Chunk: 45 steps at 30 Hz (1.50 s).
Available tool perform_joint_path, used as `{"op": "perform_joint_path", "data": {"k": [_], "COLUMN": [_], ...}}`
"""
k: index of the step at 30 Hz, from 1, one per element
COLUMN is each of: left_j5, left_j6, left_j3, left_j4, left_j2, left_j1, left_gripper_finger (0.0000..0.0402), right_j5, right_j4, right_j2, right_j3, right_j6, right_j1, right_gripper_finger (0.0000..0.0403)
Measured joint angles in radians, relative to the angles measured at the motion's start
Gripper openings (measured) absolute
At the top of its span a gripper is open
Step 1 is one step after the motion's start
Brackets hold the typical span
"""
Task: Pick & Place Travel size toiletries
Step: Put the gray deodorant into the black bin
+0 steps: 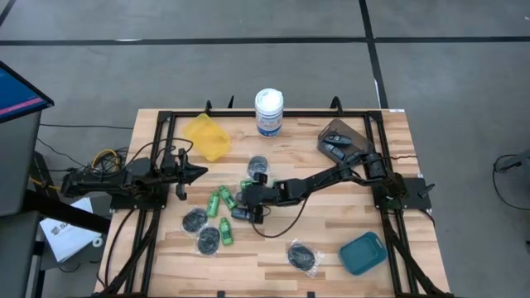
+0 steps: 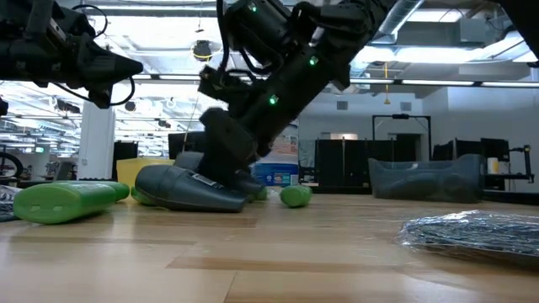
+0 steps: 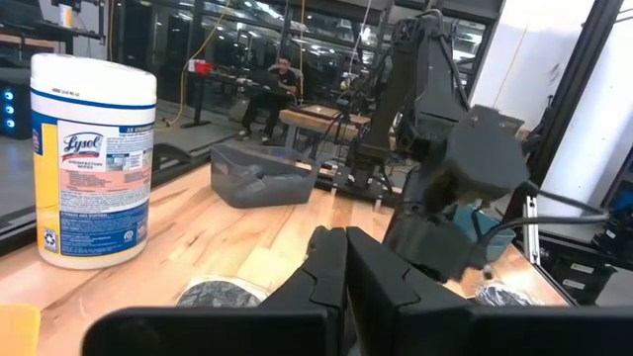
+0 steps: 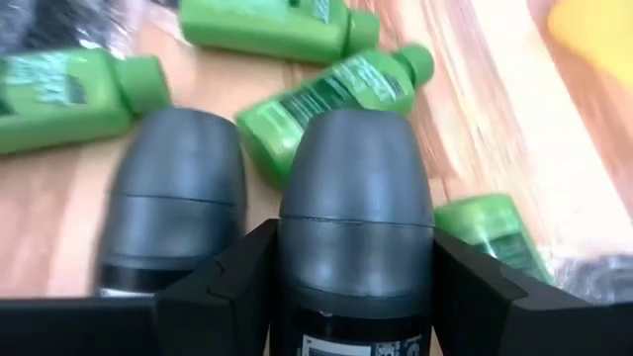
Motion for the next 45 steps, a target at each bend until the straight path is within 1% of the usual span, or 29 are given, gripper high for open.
{"op": "perform_joint_path", "data": {"k": [3,7,9,11,16,21,23,26,28,32,35,40,45], "left_j5": [0.003,0.005,0.005,0.005,0.004,0.005,0.005,0.005,0.005,0.005,0.005,0.005,0.006], "left_j6": [0.001,0.001,0.001,0.001,0.000,0.000,0.000,0.000,0.000,0.000,0.000,0.000,0.000], "left_j3": [0.000,0.000,0.000,0.000,0.000,0.000,0.000,0.000,0.000,0.000,0.000,0.000,0.000], "left_j4": [-0.001,0.001,0.003,0.004,0.010,0.017,0.018,0.023,0.023,0.025,0.025,0.029,0.031], "left_j2": [0.000,0.001,0.003,0.004,0.008,0.008,0.008,0.008,0.008,0.008,0.008,0.008,0.008], "left_j1": [0.000,0.000,0.000,0.000,0.000,0.000,0.000,0.000,0.000,0.000,0.000,0.000,0.000], "left_gripper_finger": [0.0002,0.0002,0.0002,0.0002,0.0002,0.0002,0.0002,0.0002,0.0002,0.0002,0.0002,0.0002,0.0002], "right_j5": [0.000,0.004,0.032,0.072,0.228,0.351,0.398,0.452,0.473,0.489,0.503,0.500,0.498], "right_j4": [-0.004,-0.065,-0.127,-0.180,-0.409,-0.666,-0.731,-0.802,-0.816,-0.806,-0.802,-0.756,-0.738], "right_j2": [-0.033,-0.111,-0.164,-0.220,-0.387,-0.564,-0.639,-0.760,-0.841,-0.998,-1.086,-1.161,-1.147], "right_j3": [0.007,0.006,0.006,0.006,0.005,0.004,-0.020,-0.096,-0.165,-0.338,-0.463,-0.627,-0.694], "right_j6": [-0.032,-0.070,-0.096,-0.125,-0.158,-0.096,-0.056,0.024,0.084,0.190,0.262,0.334,0.311], "right_j1": [0.005,0.001,-0.002,-0.005,-0.009,-0.011,-0.011,-0.012,-0.016,-0.048,-0.092,-0.171,-0.287], "right_gripper_finger": [0.0197,0.0197,0.0197,0.0197,0.0197,0.0198,0.0198,0.0198,0.0198,0.0198,0.0198,0.0198,0.0198]}}
